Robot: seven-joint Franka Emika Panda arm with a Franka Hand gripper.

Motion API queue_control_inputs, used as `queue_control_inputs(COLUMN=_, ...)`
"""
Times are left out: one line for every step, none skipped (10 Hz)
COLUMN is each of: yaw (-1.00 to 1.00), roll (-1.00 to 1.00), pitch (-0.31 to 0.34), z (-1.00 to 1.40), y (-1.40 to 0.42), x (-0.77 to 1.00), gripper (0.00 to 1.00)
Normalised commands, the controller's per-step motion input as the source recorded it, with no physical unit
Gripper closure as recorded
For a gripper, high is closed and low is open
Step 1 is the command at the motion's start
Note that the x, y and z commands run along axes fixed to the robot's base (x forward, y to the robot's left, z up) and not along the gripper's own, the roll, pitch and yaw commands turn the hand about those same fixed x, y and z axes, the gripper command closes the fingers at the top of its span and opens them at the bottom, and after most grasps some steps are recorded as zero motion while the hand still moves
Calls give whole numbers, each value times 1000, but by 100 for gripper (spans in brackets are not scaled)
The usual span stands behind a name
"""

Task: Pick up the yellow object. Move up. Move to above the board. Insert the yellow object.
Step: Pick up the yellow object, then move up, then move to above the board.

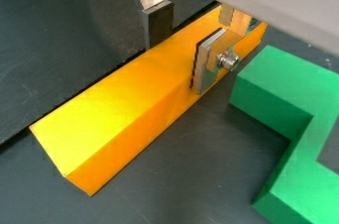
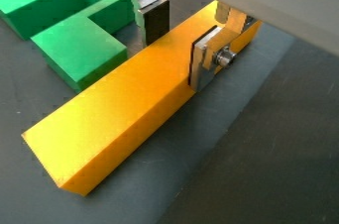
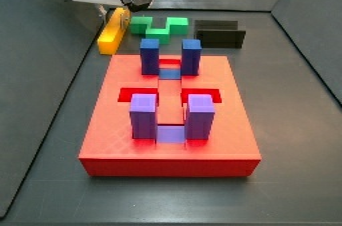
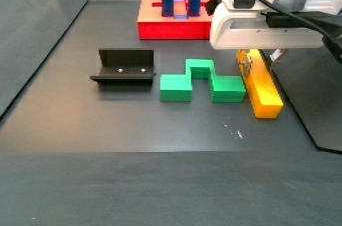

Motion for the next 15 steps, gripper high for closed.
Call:
queue_control_inputs(yaw=0, roll=0, pitch=0, z=0, y=0, x=0, gripper=100)
queue_control_inputs(yaw=0, roll=0, pitch=0, z=0, y=0, x=0, gripper=100)
queue_control_inputs(yaw=0, roll=0, pitch=0, z=0, y=0, x=0, gripper=100)
queue_control_inputs(yaw=0, roll=0, pitch=0, z=0, y=0, x=0, gripper=100)
queue_control_inputs(yaw=0, roll=0, pitch=0, z=0, y=0, x=0, gripper=100)
queue_control_inputs(yaw=0, roll=0, pitch=0, z=0, y=0, x=0, gripper=100)
queue_control_inputs(yaw=0, roll=0, pitch=0, z=0, y=0, x=0, gripper=100)
queue_control_inputs(yaw=0, roll=0, pitch=0, z=0, y=0, x=0, gripper=100)
queue_control_inputs(yaw=0, roll=0, pitch=0, z=833, y=0, x=0, gripper=100)
queue_control_inputs(yaw=-55, roll=6, pitch=25, z=772, y=13, x=14, gripper=100)
queue_control_inputs(yaw=-60, roll=14, pitch=56, z=644, y=22, x=-7, gripper=100)
queue_control_inputs(yaw=-36, roll=54, pitch=37, z=284, y=26, x=8, gripper=100)
queue_control_inputs(yaw=0, roll=0, pitch=0, z=1400, y=0, x=0, gripper=100)
queue_control_inputs(yaw=7, roll=-9, pitch=29, z=1400, y=-6, x=-24, gripper=100)
queue_control_inputs(yaw=6, roll=6, pitch=38, z=1400, y=-5, x=-47, gripper=100)
